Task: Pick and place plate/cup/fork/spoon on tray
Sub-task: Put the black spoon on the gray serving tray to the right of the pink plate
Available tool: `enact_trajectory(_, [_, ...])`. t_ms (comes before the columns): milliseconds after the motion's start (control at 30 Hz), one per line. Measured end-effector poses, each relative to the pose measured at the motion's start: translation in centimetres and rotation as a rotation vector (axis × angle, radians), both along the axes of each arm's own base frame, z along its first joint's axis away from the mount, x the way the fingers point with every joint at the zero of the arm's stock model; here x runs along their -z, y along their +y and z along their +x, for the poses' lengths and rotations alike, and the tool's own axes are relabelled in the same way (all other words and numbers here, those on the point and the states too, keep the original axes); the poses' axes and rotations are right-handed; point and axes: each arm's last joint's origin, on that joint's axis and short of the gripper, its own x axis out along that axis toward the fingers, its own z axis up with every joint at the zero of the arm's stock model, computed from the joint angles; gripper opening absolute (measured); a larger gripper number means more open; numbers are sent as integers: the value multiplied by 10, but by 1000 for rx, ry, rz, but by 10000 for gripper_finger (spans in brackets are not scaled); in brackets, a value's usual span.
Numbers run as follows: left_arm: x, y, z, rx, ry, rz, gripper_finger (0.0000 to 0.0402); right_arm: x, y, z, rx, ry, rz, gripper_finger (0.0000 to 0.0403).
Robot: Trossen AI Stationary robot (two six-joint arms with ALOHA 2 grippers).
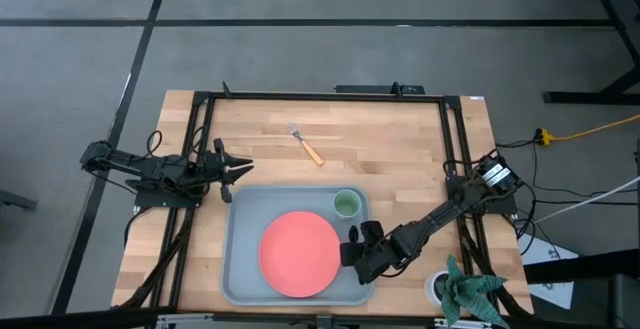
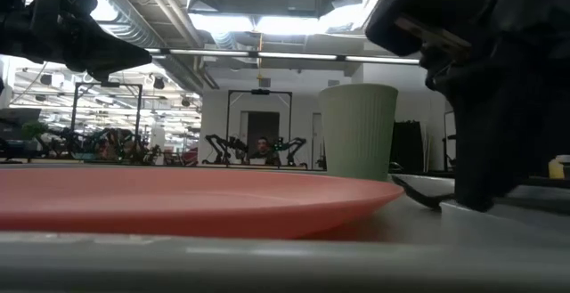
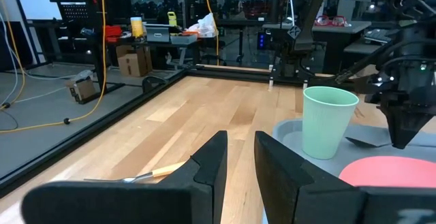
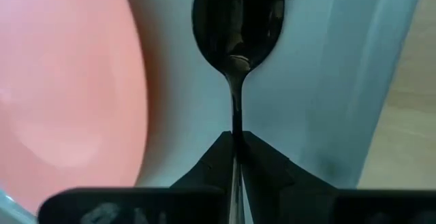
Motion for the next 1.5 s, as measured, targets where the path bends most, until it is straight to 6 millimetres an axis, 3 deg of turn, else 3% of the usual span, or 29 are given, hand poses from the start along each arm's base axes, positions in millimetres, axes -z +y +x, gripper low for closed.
enact_trajectory(1267, [0,0,0,0,0,0,69,1,-3,-1,10,-4,-50,33])
enact_trajectory(1500, [0,0,0,0,0,0,69,1,-3,-1,15,-4,-50,76])
